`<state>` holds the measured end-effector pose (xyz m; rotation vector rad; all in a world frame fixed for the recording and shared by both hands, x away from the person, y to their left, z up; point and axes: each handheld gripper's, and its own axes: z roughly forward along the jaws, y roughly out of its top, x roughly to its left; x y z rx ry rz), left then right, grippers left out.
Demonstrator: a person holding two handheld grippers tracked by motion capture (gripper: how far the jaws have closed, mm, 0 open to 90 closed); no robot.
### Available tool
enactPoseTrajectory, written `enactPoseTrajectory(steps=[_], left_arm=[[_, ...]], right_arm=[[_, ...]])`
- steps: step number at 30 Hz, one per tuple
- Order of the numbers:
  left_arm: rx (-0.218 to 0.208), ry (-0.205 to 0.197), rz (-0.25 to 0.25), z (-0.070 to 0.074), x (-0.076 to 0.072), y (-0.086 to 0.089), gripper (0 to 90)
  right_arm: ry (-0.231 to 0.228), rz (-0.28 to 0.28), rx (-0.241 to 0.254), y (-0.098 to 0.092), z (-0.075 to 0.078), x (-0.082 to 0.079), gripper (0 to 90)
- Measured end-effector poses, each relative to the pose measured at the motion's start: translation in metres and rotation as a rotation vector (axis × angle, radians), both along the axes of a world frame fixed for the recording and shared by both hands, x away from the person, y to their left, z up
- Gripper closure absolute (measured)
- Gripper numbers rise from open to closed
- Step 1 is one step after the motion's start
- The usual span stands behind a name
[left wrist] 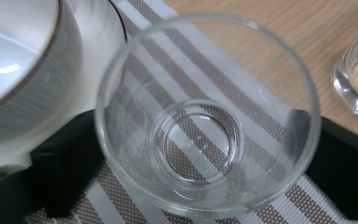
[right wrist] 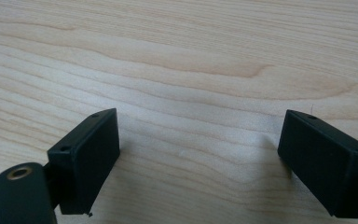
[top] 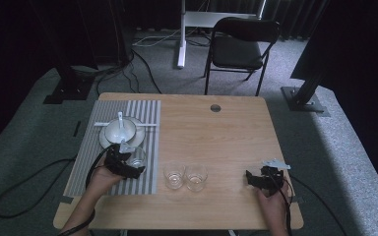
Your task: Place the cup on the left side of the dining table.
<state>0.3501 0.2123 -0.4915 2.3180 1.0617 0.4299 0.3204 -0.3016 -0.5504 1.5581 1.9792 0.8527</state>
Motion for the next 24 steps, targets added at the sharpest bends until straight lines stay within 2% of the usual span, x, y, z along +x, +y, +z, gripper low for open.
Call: enactPoseTrajectory(steps=[2, 3, 8, 10, 15, 21, 24], left_arm=[[-0.009, -0.003, 0.003, -0.001, -0.001, 0.0, 0.1], [-0.019, 0.008, 0.009, -0.004, -0.002, 0.002, 0.1], [-0.017, -0.025, 0.005, -0.01, -0.007, 0.007, 0.1], [-0.017, -0.025, 0.005, -0.01, -0.007, 0.007, 0.1], [-0.016, -0.017, 0.042, -0.018, -0.015, 0.017, 0.2], [-0.051, -0.009, 0.079, -0.027, -0.023, 0.031, 0.2], [-0.039, -0.004, 0.097, -0.031, -0.026, 0.038, 0.3]], right_arm=[[0.0, 0.0, 0.0, 0.0, 0.0, 0.0, 12.1], [0.0, 0.0, 0.0, 0.0, 0.0, 0.0, 12.1], [0.0, 0.0, 0.0, 0.0, 0.0, 0.0, 12.1], [0.0, 0.0, 0.0, 0.0, 0.0, 0.0, 12.1], [0.001, 0.0, 0.0, 0.0, 0.0, 0.0, 12.1], [0.001, -0.001, 0.001, 0.0, 0.0, 0.0, 12.1], [0.001, -0.001, 0.001, 0.0, 0.0, 0.0, 12.1]])
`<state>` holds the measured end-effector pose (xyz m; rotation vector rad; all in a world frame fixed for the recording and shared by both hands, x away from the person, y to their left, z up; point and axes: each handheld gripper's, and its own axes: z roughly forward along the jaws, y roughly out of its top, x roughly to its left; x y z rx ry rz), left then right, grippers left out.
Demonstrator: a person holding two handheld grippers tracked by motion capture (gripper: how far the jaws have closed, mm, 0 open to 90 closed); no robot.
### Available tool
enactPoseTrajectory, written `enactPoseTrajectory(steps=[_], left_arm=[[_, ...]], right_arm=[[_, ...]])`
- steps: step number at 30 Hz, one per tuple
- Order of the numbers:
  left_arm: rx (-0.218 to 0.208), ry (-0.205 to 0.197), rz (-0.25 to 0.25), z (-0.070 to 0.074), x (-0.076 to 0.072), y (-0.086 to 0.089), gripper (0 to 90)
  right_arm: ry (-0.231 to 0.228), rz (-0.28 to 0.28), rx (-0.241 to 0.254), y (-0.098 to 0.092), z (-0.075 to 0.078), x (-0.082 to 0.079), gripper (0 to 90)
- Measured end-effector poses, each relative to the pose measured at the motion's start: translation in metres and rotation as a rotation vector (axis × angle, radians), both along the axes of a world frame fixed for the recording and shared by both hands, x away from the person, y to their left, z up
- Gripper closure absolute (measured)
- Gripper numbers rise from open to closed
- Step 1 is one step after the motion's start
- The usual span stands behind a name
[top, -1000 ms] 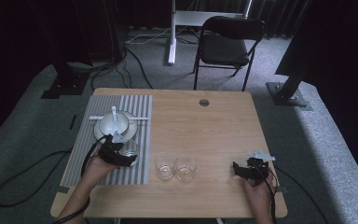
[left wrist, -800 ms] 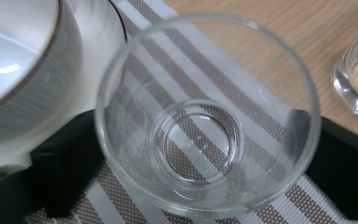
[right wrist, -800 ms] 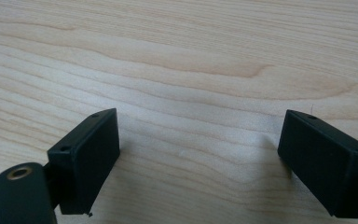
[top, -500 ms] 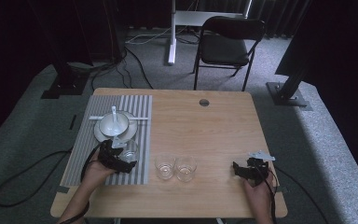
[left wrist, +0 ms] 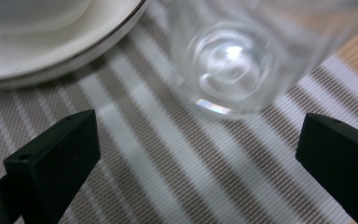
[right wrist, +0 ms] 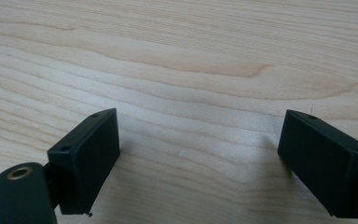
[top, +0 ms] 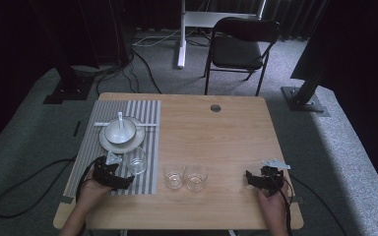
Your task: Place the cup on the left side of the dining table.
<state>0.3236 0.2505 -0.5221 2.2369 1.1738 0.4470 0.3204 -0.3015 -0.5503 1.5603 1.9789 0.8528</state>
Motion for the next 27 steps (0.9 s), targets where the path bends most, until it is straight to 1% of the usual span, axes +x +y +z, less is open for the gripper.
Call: enactPoseTrajectory(steps=[3, 6, 9, 11, 13, 14, 18, 20, 22, 24, 26, 27], left_arm=[[-0.003, -0.008, 0.029, -0.002, -0.003, 0.009, 0.2], [-0.034, -0.015, 0.063, -0.003, -0.007, 0.02, 0.2], [-0.03, -0.015, 0.086, -0.006, -0.011, 0.03, 0.2], [-0.04, -0.023, 0.106, -0.007, -0.015, 0.036, 0.2], [-0.049, -0.04, 0.125, -0.008, -0.018, 0.042, 0.2], [-0.051, -0.041, 0.13, -0.008, -0.019, 0.044, 0.2], [-0.036, -0.054, 0.16, -0.01, -0.025, 0.051, 0.2], [-0.028, -0.07, 0.191, -0.012, -0.029, 0.055, 0.2], [-0.046, -0.074, 0.233, -0.013, -0.032, 0.059, 0.2], [-0.05, -0.077, 0.258, -0.014, -0.035, 0.063, 0.2], [-0.046, -0.074, 0.282, -0.015, -0.039, 0.067, 0.2], [-0.036, -0.087, 0.314, -0.016, -0.043, 0.069, 0.3]], right_arm=[[0.0, -0.001, 0.0, 0.0, 0.0, 0.0, 12.1], [0.0, 0.0, 0.0, 0.0, 0.0, 0.0, 12.1], [0.0, -0.001, 0.0, 0.0, 0.0, 0.0, 12.1], [0.0, 0.0, 0.0, 0.0, 0.0, 0.0, 12.1], [0.0, 0.0, 0.0, 0.0, 0.0, 0.0, 12.1], [0.0, 0.0, 0.0, 0.0, 0.0, 0.0, 12.1], [0.0, 0.0, 0.0, 0.0, 0.0, 0.0, 12.1], [0.0, 0.0, 0.0, 0.0, 0.0, 0.0, 12.1], [0.0, 0.0, 0.0, 0.0, 0.0, 0.0, 12.1], [0.0, 0.0, 0.0, 0.0, 0.0, 0.0, 12.1], [0.0, 0.0, 0.0, 0.0, 0.0, 0.0, 12.1], [0.0, 0.0, 0.0, 0.0, 0.0, 0.0, 12.1]])
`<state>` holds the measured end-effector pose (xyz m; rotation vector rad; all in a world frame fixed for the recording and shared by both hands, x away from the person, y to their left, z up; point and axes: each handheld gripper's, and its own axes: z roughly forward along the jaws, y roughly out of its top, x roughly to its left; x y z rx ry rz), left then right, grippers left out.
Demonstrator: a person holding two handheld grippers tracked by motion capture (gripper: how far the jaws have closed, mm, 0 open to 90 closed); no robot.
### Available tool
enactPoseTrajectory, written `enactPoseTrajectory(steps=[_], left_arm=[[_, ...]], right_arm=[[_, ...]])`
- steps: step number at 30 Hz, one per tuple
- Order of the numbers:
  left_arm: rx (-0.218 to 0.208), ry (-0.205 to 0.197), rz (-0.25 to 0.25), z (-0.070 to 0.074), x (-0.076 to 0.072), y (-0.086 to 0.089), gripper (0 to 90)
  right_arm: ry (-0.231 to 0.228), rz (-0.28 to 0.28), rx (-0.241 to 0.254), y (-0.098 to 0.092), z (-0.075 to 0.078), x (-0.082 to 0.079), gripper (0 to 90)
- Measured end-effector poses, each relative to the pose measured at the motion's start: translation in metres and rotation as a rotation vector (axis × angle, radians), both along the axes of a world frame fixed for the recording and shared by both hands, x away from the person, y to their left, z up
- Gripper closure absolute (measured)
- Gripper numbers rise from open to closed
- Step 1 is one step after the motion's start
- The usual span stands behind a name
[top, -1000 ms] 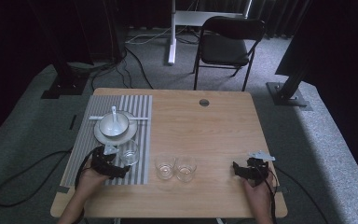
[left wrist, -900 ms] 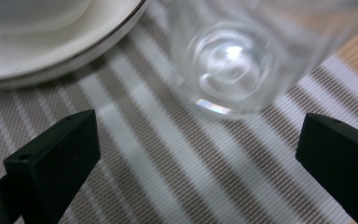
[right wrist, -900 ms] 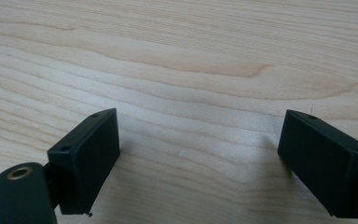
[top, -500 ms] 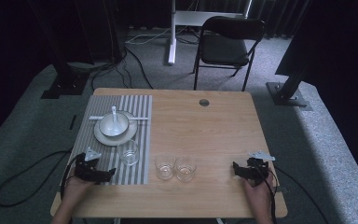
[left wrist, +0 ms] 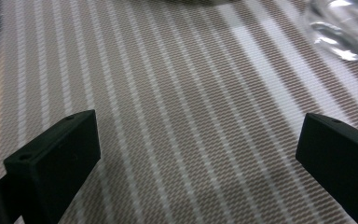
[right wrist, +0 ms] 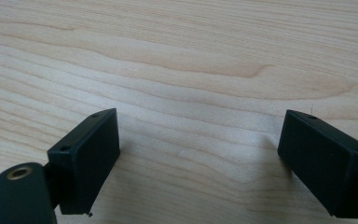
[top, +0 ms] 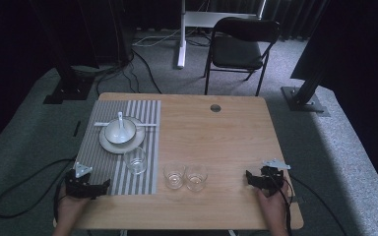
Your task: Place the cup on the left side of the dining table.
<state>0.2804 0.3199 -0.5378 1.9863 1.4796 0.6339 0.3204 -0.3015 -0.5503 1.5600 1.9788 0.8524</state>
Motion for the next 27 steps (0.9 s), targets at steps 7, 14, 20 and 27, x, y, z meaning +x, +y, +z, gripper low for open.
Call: enactPoseTrajectory(steps=[7, 14, 20, 27], left_arm=[[0.005, -0.002, 0.07, -0.003, -0.012, 0.007, 0.2], [0.022, -0.01, 0.131, -0.004, -0.023, 0.013, 0.2], [0.09, -0.038, 0.215, -0.003, -0.03, 0.014, 0.2], [0.047, -0.045, 0.224, -0.006, -0.035, 0.018, 0.3]], right_arm=[[0.0, 0.0, 0.0, 0.0, 0.0, 0.0, 12.1], [0.0, 0.0, 0.0, 0.0, 0.0, 0.0, 12.1], [0.0, 0.0, 0.0, 0.0, 0.0, 0.0, 12.1], [0.0, 0.0, 0.0, 0.0, 0.0, 0.0, 12.1]])
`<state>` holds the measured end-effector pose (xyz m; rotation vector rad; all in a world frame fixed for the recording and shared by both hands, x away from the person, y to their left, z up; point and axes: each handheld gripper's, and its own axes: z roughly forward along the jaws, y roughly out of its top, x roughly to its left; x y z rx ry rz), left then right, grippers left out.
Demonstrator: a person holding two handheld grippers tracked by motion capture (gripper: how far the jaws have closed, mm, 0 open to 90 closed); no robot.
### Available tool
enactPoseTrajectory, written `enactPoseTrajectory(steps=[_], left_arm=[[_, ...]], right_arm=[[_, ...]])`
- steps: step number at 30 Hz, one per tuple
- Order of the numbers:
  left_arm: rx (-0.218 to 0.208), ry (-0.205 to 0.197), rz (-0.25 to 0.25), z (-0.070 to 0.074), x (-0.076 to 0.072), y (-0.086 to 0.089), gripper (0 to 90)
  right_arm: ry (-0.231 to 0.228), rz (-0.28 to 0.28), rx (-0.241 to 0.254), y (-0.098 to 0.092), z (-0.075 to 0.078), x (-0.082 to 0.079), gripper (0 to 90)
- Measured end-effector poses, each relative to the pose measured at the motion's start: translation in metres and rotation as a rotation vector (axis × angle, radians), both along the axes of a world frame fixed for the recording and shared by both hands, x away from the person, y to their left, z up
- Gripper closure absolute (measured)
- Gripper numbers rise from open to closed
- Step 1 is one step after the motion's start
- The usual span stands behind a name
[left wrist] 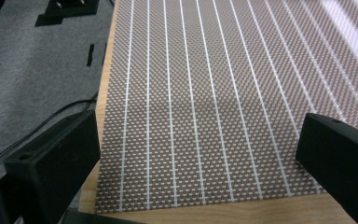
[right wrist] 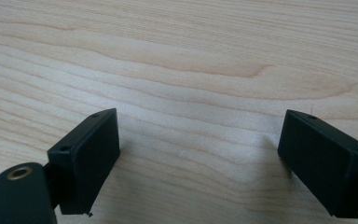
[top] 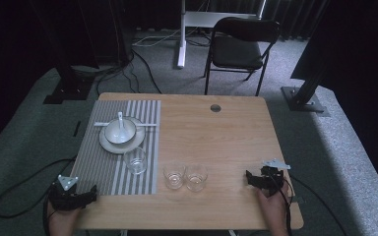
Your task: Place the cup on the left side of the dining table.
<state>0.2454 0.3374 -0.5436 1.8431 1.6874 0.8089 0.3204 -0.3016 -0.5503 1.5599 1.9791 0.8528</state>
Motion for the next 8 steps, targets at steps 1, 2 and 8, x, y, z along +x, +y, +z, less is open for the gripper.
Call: enactPoseTrajectory(steps=[1, 2, 8], left_arm=[[-0.01, -0.001, 0.005, 0.0003, -0.0002, 0.0012, 0.3], [-0.016, -0.005, 0.015, 0.0003, -0.0005, 0.0022, 0.3], [-0.025, 0.002, 0.028, -0.0015, -0.0005, 0.0038, 0.2]], right_arm=[[0.0, 0.0, 0.0, 0.0, 0.0, 0.0, 12.1], [0.0, 0.0, 0.0, 0.0, 0.0, 0.0, 12.1], [0.0, -0.001, 0.001, 0.0001, 0.0001, 0.0001, 12.1]])
